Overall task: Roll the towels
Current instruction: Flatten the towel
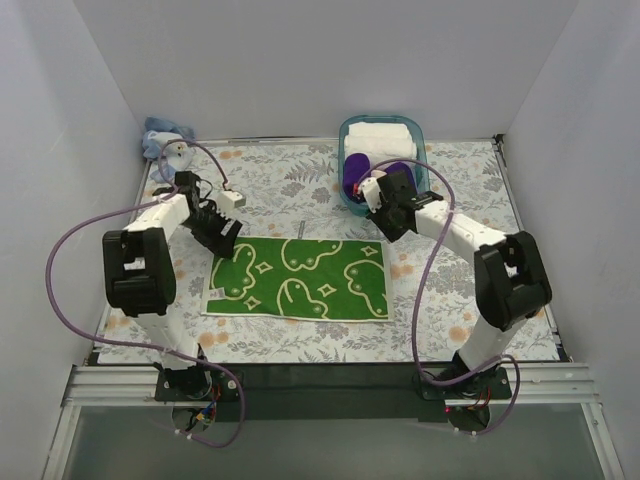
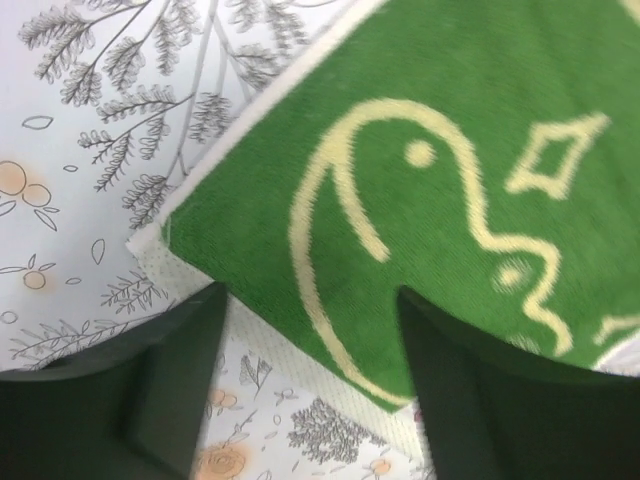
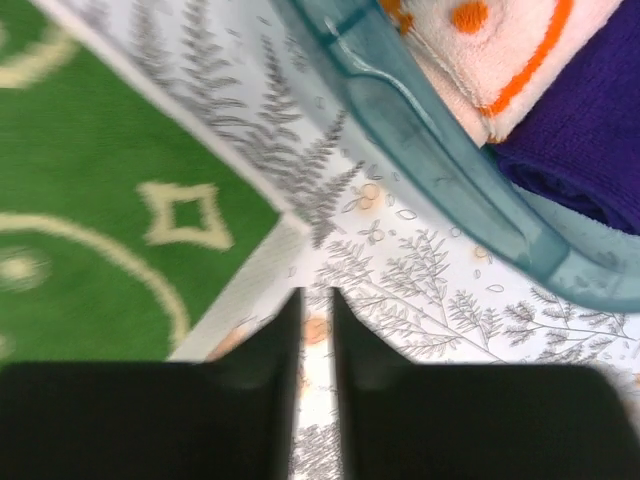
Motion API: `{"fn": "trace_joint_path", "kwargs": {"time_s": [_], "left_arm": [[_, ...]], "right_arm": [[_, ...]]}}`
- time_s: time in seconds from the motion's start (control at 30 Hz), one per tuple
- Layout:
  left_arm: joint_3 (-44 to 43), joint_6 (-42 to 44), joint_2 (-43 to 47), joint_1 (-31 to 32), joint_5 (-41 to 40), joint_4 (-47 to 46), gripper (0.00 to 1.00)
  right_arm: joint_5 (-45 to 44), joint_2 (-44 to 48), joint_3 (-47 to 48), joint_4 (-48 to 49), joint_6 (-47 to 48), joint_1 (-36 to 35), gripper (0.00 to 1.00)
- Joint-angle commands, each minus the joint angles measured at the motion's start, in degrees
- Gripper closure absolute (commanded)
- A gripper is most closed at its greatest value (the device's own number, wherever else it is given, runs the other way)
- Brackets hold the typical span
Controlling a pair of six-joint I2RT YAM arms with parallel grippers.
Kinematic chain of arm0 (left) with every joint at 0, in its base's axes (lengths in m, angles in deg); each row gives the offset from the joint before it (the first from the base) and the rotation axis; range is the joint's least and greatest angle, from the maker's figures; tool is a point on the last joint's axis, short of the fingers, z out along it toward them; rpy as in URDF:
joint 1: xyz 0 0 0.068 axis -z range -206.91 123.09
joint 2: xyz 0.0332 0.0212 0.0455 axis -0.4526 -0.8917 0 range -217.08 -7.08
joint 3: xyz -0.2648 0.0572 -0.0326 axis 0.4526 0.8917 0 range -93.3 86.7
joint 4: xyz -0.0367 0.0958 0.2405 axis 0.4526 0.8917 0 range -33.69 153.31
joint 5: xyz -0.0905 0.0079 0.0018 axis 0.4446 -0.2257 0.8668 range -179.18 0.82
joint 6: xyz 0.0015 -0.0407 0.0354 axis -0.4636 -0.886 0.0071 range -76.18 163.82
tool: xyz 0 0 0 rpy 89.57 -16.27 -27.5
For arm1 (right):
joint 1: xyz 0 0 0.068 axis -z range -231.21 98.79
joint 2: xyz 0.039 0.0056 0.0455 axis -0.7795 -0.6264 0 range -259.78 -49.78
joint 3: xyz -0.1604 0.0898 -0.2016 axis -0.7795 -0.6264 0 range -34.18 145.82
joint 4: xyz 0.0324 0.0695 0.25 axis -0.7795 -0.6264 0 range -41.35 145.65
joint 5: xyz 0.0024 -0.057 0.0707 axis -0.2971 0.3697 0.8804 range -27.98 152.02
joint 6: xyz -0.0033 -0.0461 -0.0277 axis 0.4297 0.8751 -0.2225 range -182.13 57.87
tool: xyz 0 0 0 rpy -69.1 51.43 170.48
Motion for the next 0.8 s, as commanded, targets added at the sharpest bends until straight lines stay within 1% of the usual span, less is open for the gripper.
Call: {"fn": "trace_joint_path", "kwargs": {"time_s": [0.0, 0.03, 0.07, 0.1, 0.13, 0.17, 0.2, 0.23, 0.27, 0.37, 0.43, 0.57, 0.73, 0.77], "left_arm": [[-1.2, 6.1, 10.2, 0.0, 5.8, 7.4, 0.29], [-0.9, 8.3, 11.6, -0.1, 7.8, 9.5, 0.29], [-0.3, 12.6, 13.3, -0.2, 8.0, 11.2, 0.29], [1.4, 17.2, 16.3, -0.1, 7.9, 16.1, 0.29], [3.7, 19.2, 18.0, -0.1, 7.6, 17.7, 0.30], [5.1, 22.8, 20.7, -0.1, 6.9, 20.4, 0.32], [7.9, 24.3, 23.2, -0.1, 6.5, 21.4, 0.36], [10.7, 25.5, 24.2, -0.1, 4.6, 22.0, 0.38], [12.3, 25.8, 25.9, -0.1, 2.5, 21.1, 0.45], [17.4, 25.4, 27.3, -0.1, -0.1, 18.1, 0.54], [18.9, 24.5, 26.1, 0.0, -1.1, 15.8, 0.60], [23.7, 23.9, 25.0, -0.1, -4.2, 10.7, 0.62], [29.0, 23.1, 22.4, -0.1, -7.5, 4.2, 0.64], [30.4, 23.2, 21.5, -0.1, -9.5, 3.3, 0.66]], "right_arm": [[12.7, 10.5, -0.9, -6.2, 0.0, -0.5, 0.72], [16.7, 11.9, -1.3, -7.4, 0.7, -0.6, 0.69], [18.5, 13.3, -1.8, -8.8, 1.6, -1.0, 0.69], [20.4, 15.3, -2.8, -11.3, 3.2, -2.8, 0.71], [21.4, 16.2, -3.3, -13.0, 4.2, -3.6, 0.77], [22.7, 16.4, -4.2, -16.3, 5.6, -5.3, 0.79], [22.5, 16.3, -5.8, -18.7, 6.6, -6.6, 0.85], [21.6, 16.0, -6.9, -19.5, 6.9, -9.6, 0.90], [19.4, 15.9, -9.4, -19.5, 6.8, -12.5, 0.92], [16.4, 13.4, -12.8, -17.4, 5.3, -16.1, 0.99], [14.5, 10.8, -14.5, -15.3, 3.9, -18.4, 0.99], [10.2, 8.2, -16.3, -13.6, 2.7, -20.3, 0.99], [8.1, 7.3, -18.9, -13.2, 3.2, -20.4, 0.99], [5.2, 6.9, -19.7, -13.0, 3.7, -20.4, 0.99]]}}
